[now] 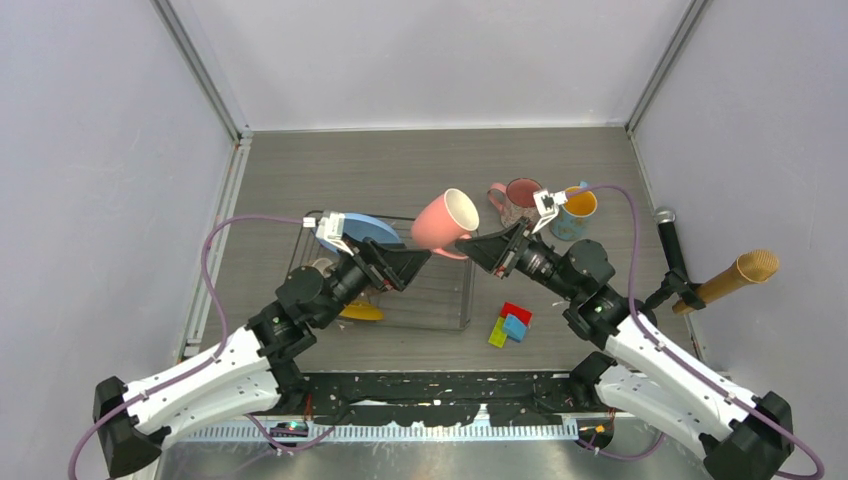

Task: Unload the mixed dishes from the dish rack
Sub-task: Place the cup at the center of the board.

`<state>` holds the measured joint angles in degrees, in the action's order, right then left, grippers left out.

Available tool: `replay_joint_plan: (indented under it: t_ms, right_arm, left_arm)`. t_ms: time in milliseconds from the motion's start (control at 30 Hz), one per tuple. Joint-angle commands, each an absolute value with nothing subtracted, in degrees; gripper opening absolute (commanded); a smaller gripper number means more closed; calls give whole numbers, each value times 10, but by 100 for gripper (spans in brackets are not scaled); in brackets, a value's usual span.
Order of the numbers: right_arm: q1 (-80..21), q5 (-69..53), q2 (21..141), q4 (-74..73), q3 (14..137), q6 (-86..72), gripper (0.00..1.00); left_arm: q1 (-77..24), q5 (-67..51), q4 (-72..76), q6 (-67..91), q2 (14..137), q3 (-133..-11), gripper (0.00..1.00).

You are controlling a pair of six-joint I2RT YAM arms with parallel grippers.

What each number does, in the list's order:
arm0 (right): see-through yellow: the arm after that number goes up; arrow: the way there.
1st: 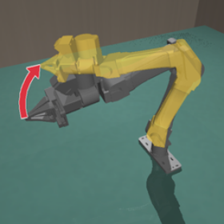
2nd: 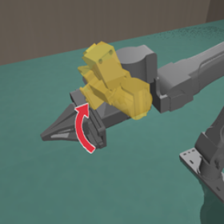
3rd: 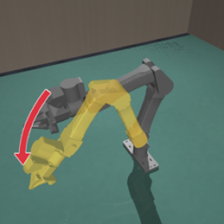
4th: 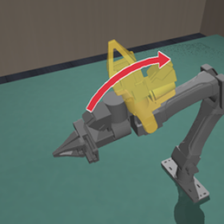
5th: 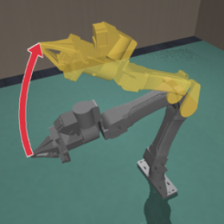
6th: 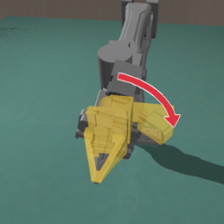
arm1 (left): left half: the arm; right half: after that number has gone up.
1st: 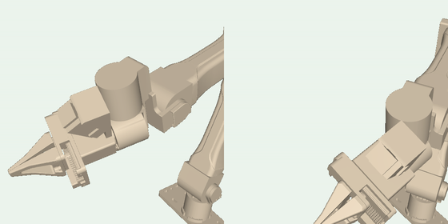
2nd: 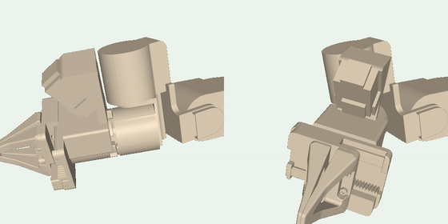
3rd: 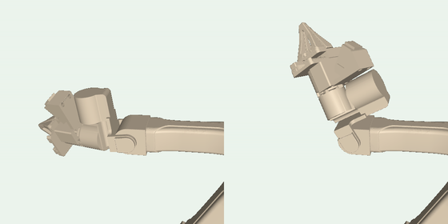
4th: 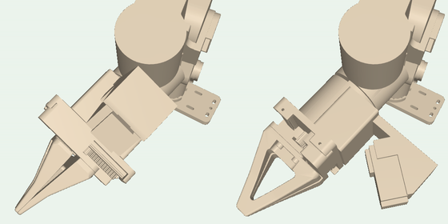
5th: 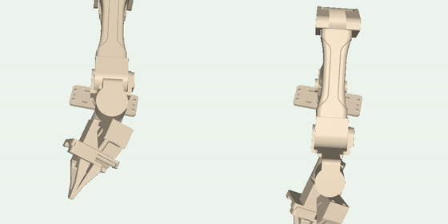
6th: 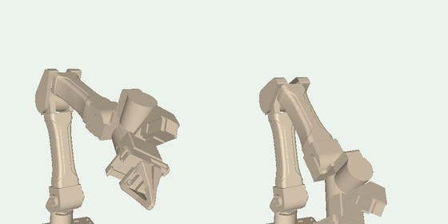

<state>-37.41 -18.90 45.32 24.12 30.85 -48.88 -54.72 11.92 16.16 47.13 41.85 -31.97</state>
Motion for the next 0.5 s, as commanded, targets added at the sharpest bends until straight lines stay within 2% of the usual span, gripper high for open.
replay_joint_plan:
  t_ms: [0,300,467]
  right_arm:
    - [-376,-113,401,191,377,-402,0]
    - [-376,41,349,-28,418,-327,0]
    - [-376,120,325,-93,417,-311,0]
  left_arm:
    - [-545,157,119,442,393,-351,100]
    - [-545,201,34,417,380,-369,100]
    - [-545,226,8,411,375,-371,100]
